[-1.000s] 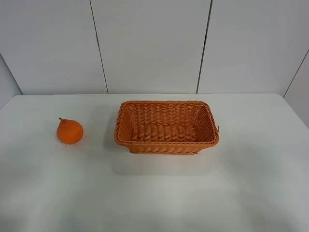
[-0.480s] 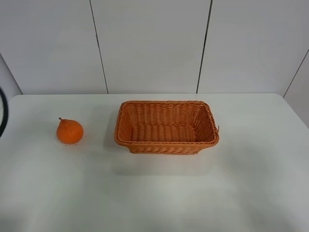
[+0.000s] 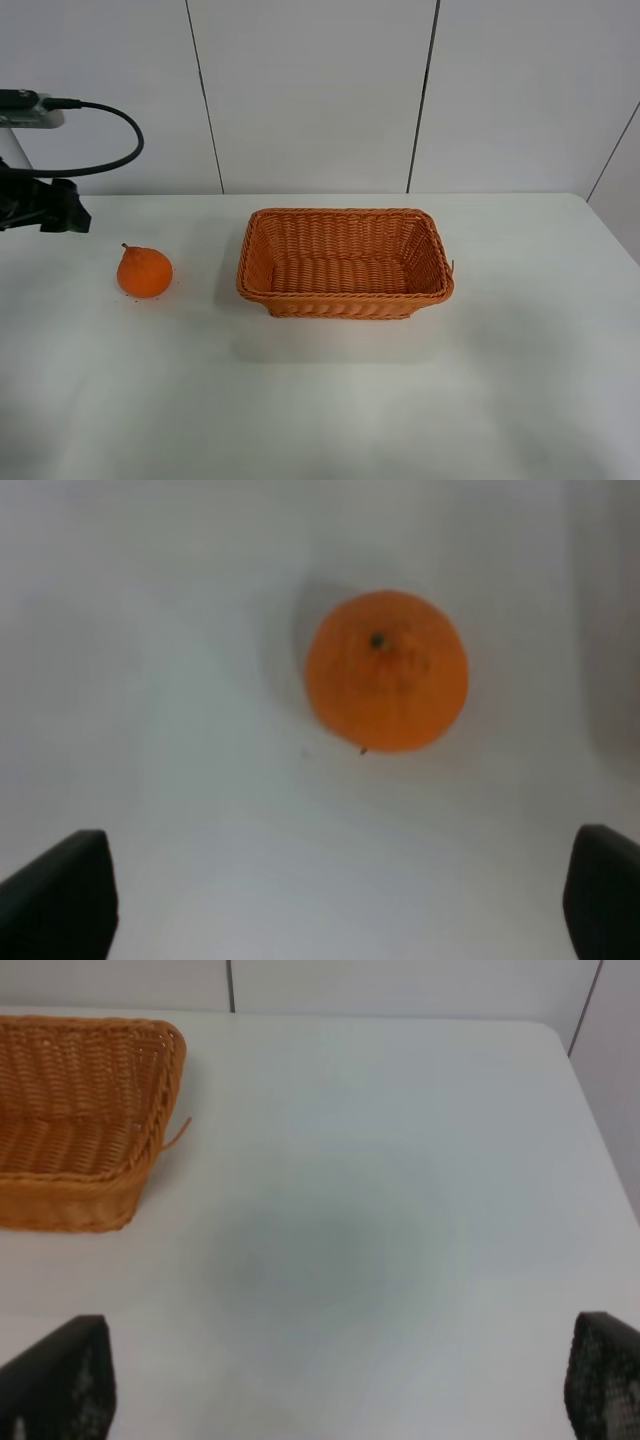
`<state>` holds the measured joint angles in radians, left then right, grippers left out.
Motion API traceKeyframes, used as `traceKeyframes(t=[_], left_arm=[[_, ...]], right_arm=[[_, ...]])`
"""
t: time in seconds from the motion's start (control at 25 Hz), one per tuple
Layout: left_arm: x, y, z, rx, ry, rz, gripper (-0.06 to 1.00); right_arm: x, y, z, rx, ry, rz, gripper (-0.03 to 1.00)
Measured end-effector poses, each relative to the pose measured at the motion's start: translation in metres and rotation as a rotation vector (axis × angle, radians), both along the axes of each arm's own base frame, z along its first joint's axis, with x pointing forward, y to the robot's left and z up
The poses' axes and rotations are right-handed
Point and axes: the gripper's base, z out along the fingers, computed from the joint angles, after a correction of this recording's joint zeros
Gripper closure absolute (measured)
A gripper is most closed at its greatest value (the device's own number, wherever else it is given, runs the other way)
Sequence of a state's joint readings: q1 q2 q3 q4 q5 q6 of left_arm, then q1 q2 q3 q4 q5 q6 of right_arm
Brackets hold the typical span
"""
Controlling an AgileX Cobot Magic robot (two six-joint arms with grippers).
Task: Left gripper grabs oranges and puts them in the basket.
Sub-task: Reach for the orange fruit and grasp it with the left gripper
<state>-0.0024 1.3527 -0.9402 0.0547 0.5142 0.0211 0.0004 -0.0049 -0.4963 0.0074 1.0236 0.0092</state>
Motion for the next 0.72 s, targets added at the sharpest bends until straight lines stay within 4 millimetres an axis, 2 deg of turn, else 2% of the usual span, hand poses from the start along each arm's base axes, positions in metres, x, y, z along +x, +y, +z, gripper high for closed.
traceKeyframes(t=[0.16, 0.36, 0.52, 0.72], left_arm=[[0.038, -0.001, -0.029, -0.005, 0.078, -0.010, -0.05], [0.076, -0.001, -0.065, -0.005, 0.150, -0.012, -0.05], [0.097, -0.001, -0.086, 0.001, 0.188, -0.024, -0.05], [0.112, -0.001, -0.099, 0.017, 0.199, -0.055, -0.05]], right_arm=[[0.000, 0.000, 0.000, 0.000, 0.000, 0.000, 0.27], [0.000, 0.000, 0.000, 0.000, 0.000, 0.000, 0.27], [0.000, 0.000, 0.000, 0.000, 0.000, 0.000, 0.27], [0.000, 0.000, 0.000, 0.000, 0.000, 0.000, 0.27]])
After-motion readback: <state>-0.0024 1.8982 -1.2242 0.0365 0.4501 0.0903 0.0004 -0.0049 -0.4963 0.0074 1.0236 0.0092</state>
